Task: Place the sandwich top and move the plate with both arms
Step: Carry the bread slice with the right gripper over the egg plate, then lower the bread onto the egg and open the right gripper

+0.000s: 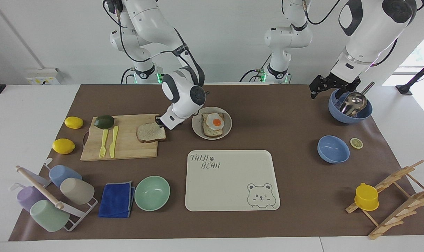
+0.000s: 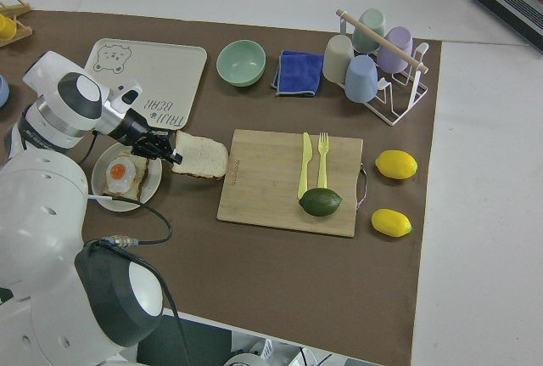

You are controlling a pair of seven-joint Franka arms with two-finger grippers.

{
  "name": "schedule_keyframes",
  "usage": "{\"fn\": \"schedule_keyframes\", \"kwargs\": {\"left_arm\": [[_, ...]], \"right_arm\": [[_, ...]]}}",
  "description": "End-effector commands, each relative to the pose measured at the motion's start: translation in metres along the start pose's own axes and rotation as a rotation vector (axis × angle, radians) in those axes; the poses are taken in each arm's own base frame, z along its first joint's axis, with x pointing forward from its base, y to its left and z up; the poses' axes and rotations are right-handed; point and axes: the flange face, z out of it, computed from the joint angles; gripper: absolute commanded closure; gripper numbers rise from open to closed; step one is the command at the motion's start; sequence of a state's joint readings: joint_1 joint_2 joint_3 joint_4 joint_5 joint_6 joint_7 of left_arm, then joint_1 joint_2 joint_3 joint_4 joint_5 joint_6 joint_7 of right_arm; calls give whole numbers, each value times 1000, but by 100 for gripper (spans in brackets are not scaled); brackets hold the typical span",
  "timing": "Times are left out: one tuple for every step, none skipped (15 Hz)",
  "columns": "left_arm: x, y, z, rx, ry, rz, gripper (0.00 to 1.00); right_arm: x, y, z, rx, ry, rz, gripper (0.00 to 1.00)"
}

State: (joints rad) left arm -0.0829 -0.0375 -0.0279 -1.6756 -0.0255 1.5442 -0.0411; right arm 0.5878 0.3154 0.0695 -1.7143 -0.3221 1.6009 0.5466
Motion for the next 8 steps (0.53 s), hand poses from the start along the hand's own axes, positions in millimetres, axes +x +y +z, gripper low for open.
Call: {"fn": "schedule_keyframes", "kwargs": {"left_arm": [[1,-3,-2,12,-10,-9,0],[1,-3,-2,12,-8,-9,0],[1,-3,-2,12,-10,-9,0],[1,-3,-2,12,-10,-9,0],[1,-3,-2,12,-10,-9,0],[0,-3,-2,12,-11,-9,0],[1,-3,-2,12,-10,-9,0],[1,-3,-2,12,-10,-9,0]], "right_arm": [[-14,-49,-34,12,44,-68,100],[-25,-72,-41,34,66,-52,100],[-34,-90,-44,50,84,-36,100],[-43,-104,-48,61,108,-31,100],[-46,-113,-47,73,124,-30,100],[-47,-117,-47,96,132,-21,100],[-47,-121,-48,123,133,-9,100],[-47,-124,-43,134,133,-8,100]]}}
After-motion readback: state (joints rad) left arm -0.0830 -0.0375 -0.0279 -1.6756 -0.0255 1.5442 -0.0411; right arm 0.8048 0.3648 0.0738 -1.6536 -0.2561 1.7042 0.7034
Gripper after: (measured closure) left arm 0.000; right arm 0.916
